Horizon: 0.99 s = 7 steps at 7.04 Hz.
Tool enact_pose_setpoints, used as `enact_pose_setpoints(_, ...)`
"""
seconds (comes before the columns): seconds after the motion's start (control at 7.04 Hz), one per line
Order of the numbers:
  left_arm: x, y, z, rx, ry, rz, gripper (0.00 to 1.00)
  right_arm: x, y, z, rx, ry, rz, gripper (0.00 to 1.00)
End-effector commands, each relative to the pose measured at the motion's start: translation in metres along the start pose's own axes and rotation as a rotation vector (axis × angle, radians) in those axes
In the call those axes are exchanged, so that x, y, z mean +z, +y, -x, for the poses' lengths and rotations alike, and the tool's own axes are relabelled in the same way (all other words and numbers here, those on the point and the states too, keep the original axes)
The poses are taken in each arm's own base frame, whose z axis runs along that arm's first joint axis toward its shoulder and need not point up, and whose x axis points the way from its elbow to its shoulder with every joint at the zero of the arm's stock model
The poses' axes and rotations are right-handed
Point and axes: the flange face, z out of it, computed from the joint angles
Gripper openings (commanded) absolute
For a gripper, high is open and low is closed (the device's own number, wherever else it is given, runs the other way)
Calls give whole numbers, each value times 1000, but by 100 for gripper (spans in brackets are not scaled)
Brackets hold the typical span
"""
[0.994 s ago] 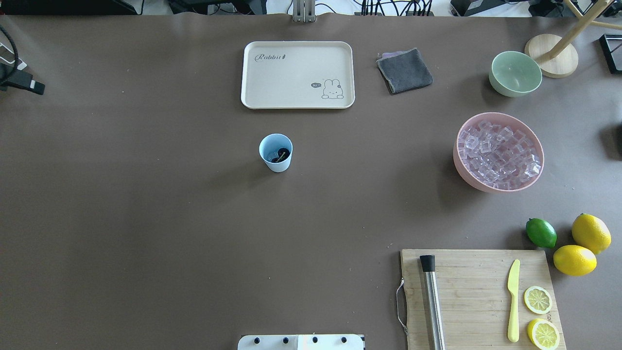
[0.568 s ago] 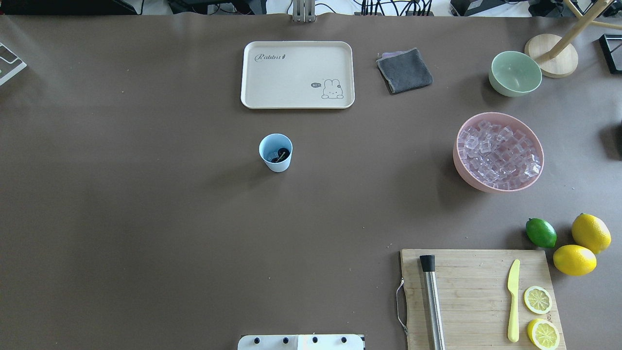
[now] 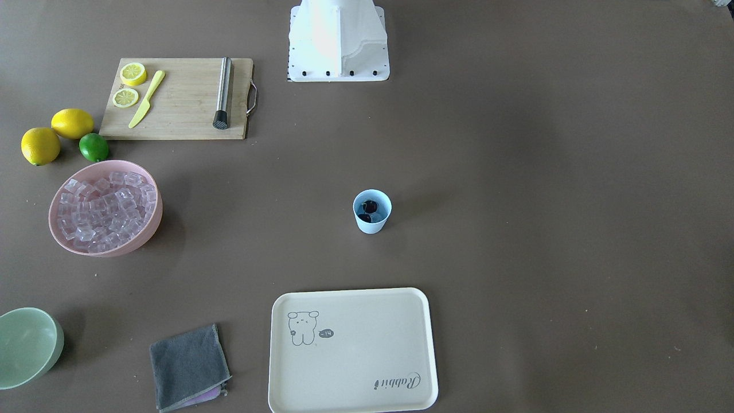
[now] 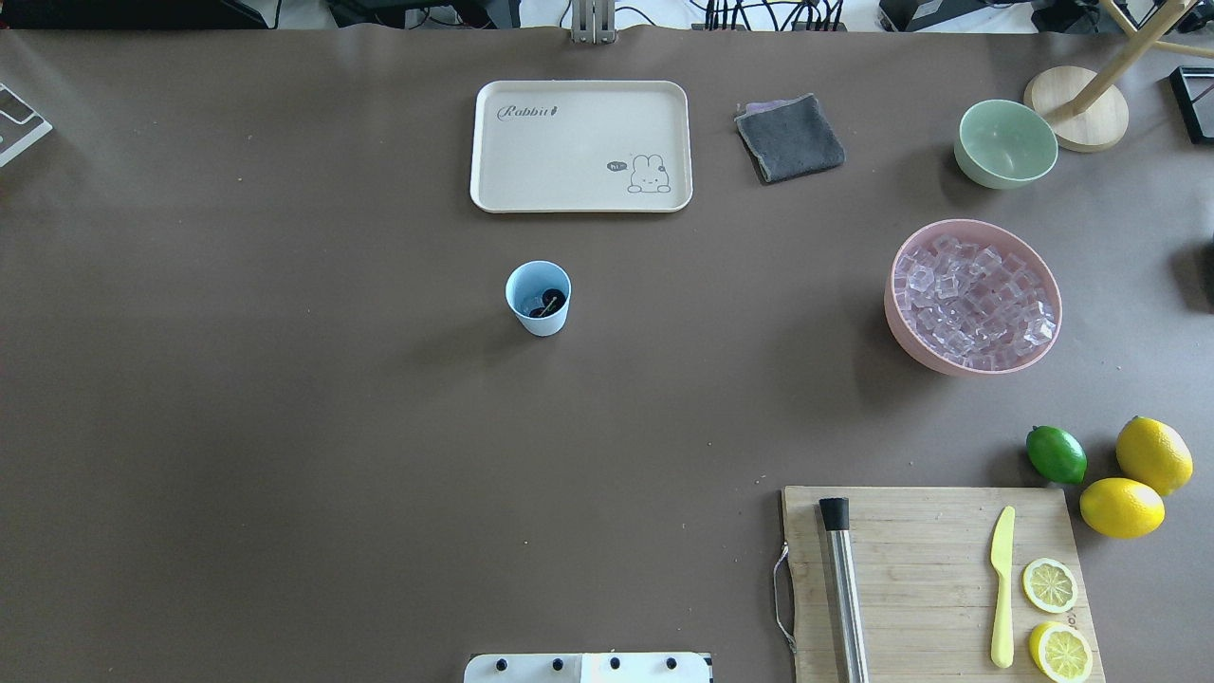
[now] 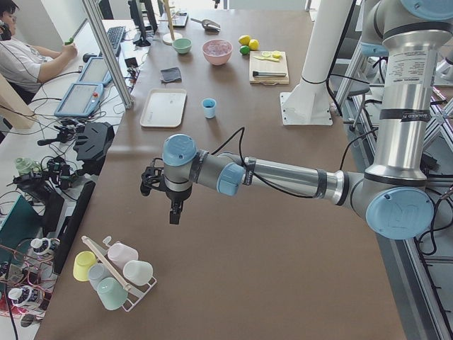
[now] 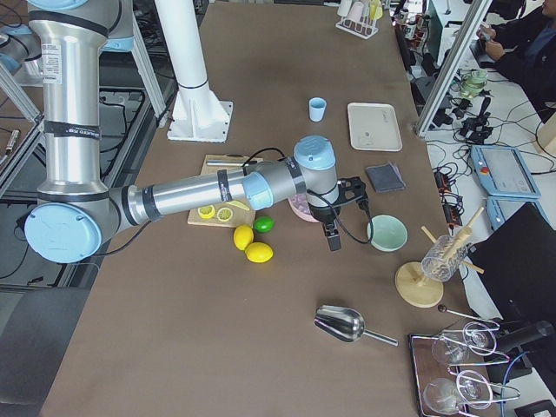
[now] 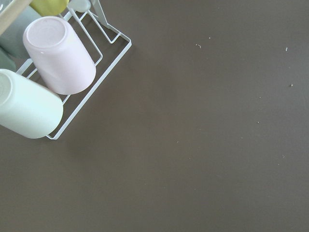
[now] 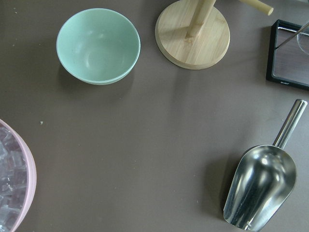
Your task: Put ice and cherries in cup
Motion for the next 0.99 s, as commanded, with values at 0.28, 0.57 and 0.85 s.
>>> enact_pose_setpoints(0.28, 0, -3, 3, -14, -11, 11, 98, 6, -10, 5, 6, -75, 21, 100)
enact_pose_setpoints(0.57, -5, -9, 1, -7, -18, -3, 98, 2, -20, 7, 5, -68, 8, 100)
enact_pose_setpoints(0.85, -3, -5, 6, -20, -17, 7, 98, 0, -20, 7, 7, -69, 4, 100)
